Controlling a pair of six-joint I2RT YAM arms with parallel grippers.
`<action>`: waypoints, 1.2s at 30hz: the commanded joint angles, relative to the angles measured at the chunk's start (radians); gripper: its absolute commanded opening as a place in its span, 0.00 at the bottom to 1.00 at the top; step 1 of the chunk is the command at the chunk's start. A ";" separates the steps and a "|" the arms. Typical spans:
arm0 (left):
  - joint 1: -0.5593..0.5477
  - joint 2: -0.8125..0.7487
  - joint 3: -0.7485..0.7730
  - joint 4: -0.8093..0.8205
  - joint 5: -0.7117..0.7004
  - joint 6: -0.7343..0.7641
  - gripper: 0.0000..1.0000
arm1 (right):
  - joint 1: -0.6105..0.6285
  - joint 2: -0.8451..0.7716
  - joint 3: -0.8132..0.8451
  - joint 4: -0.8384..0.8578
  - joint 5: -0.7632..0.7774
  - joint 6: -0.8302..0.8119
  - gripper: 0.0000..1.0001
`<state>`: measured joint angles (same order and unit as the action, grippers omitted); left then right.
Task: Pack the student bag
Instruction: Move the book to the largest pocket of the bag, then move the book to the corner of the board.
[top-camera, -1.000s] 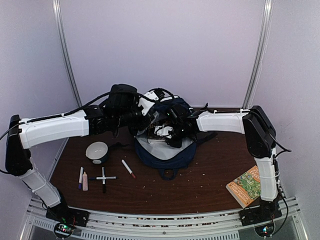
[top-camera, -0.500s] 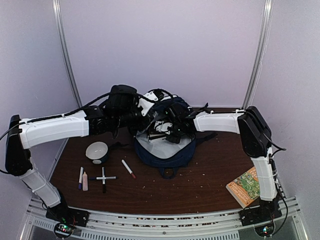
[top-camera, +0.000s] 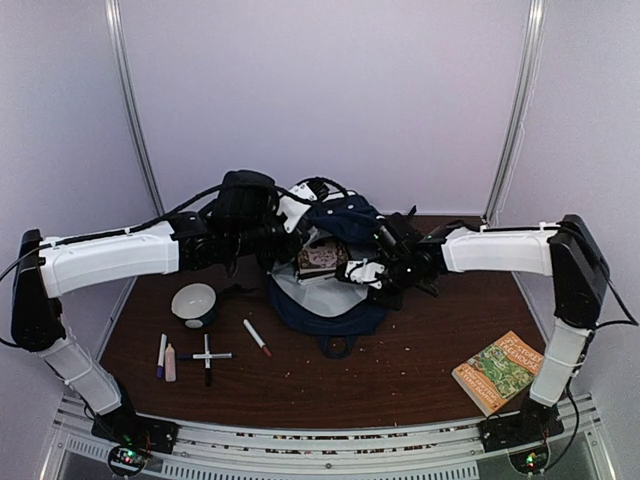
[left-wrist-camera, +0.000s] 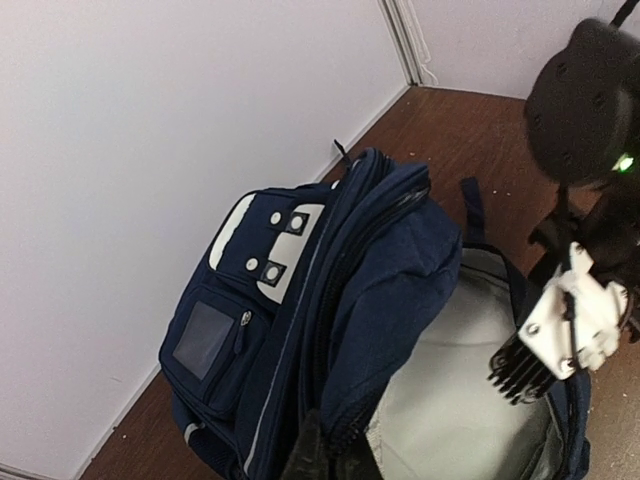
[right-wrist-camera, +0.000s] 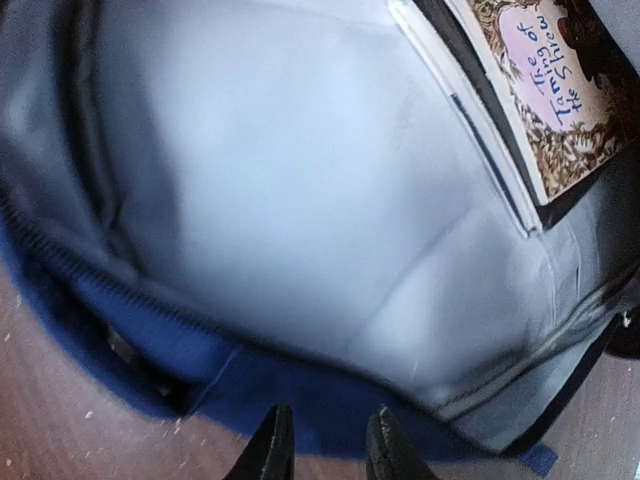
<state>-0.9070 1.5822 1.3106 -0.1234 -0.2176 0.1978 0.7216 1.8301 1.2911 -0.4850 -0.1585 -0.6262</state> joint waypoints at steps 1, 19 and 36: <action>-0.003 0.019 0.008 0.127 0.074 -0.063 0.00 | -0.014 -0.181 -0.153 -0.084 -0.068 0.014 0.26; -0.003 0.190 -0.038 0.104 0.224 -0.155 0.00 | -0.560 -0.707 -0.492 -0.553 0.043 -0.306 0.45; -0.004 0.235 -0.004 0.066 0.260 -0.159 0.00 | -0.568 -1.010 -0.821 -0.676 0.366 -0.758 0.79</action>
<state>-0.9070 1.8030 1.2766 -0.1104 0.0162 0.0532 0.1562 0.8467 0.4900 -1.1297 0.1307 -1.2812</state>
